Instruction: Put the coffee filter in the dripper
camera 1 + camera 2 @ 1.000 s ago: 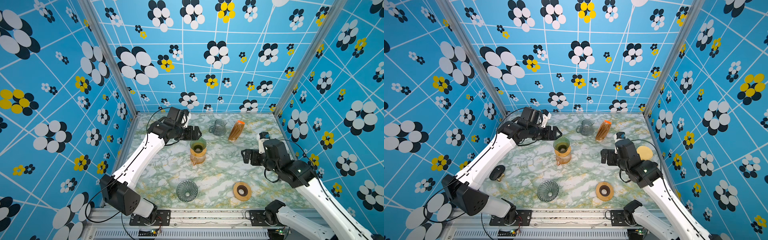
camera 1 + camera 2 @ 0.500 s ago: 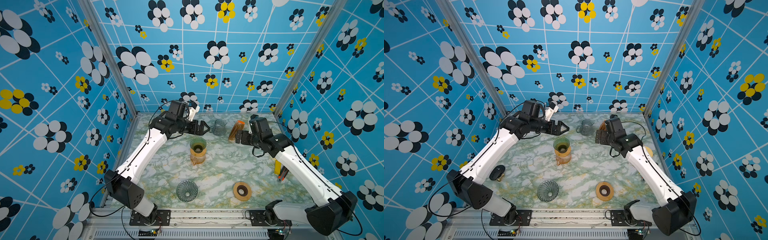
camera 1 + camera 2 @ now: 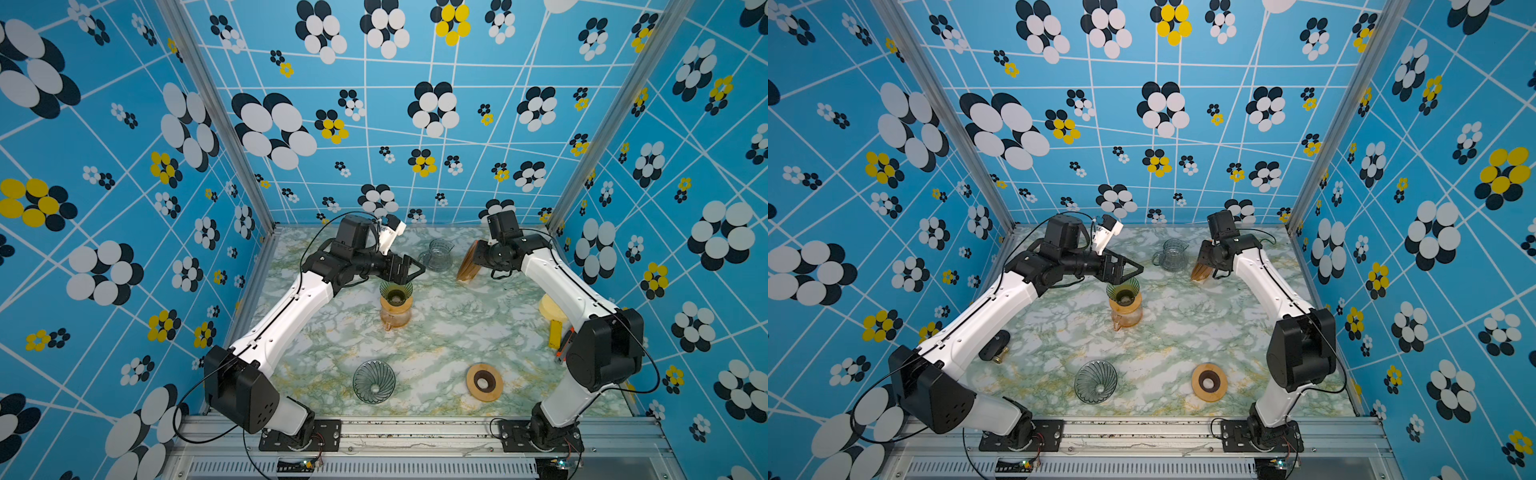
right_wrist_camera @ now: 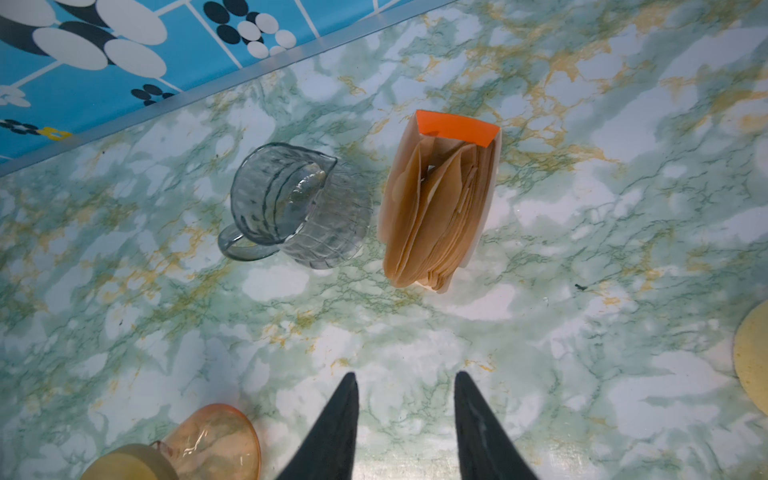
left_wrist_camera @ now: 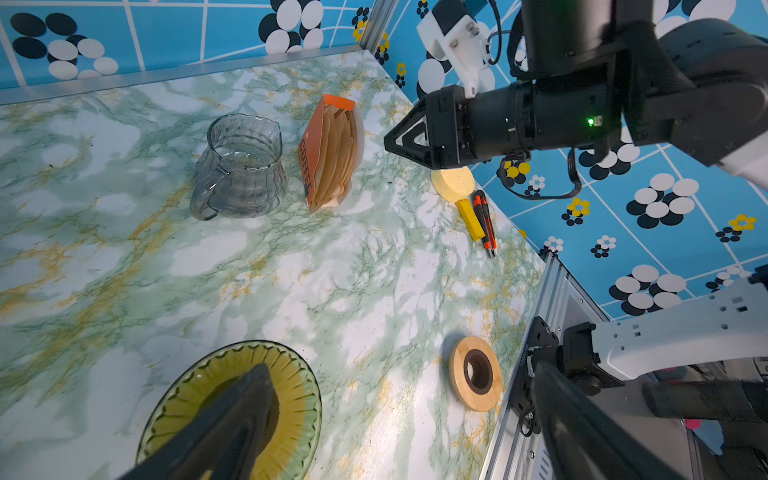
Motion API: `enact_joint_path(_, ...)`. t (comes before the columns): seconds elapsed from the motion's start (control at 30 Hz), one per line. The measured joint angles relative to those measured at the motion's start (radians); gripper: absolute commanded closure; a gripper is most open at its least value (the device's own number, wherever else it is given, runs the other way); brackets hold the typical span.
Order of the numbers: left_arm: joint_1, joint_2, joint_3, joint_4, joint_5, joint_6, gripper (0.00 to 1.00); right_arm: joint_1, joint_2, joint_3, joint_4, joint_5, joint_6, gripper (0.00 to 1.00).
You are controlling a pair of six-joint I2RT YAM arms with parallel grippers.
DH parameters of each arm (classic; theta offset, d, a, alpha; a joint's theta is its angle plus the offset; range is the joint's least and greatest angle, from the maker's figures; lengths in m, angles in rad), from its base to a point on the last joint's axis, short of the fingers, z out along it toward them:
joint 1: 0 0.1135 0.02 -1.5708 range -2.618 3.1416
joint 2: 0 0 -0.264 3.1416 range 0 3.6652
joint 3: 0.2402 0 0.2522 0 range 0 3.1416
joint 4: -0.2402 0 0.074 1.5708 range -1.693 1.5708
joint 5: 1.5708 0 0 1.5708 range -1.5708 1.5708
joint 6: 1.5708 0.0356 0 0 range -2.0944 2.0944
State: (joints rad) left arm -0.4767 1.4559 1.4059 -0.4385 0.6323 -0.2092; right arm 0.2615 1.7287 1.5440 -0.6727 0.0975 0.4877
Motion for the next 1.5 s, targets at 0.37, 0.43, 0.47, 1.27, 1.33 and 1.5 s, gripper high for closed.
enact_joint_path(0.37, -0.082, -0.048, -0.014, 0.016, -0.054, 0.02, 0.01, -0.053, 0.122, 0.063, 0.043, -0.03, 0.14, 0.75)
enact_joint_path(0.43, -0.089, -0.048, -0.014, 0.016, -0.064, 0.022, 0.01, -0.053, 0.142, 0.086, 0.052, -0.034, 0.154, 0.77)
enact_joint_path(0.47, -0.092, -0.048, -0.014, 0.016, -0.068, 0.023, 0.01, -0.053, 0.149, 0.095, 0.055, -0.036, 0.159, 0.78)
enact_joint_path(1.27, -0.115, -0.048, -0.014, -0.002, -0.093, 0.053, 0.01, -0.069, 0.263, 0.195, 0.062, -0.028, 0.262, 0.85)
enact_joint_path(1.33, -0.115, -0.048, -0.014, -0.002, -0.095, 0.054, 0.01, -0.07, 0.265, 0.195, 0.063, -0.029, 0.264, 0.85)
enact_joint_path(1.5, -0.115, -0.048, -0.014, -0.002, -0.098, 0.055, 0.01, -0.079, 0.274, 0.198, 0.063, -0.028, 0.265, 0.85)
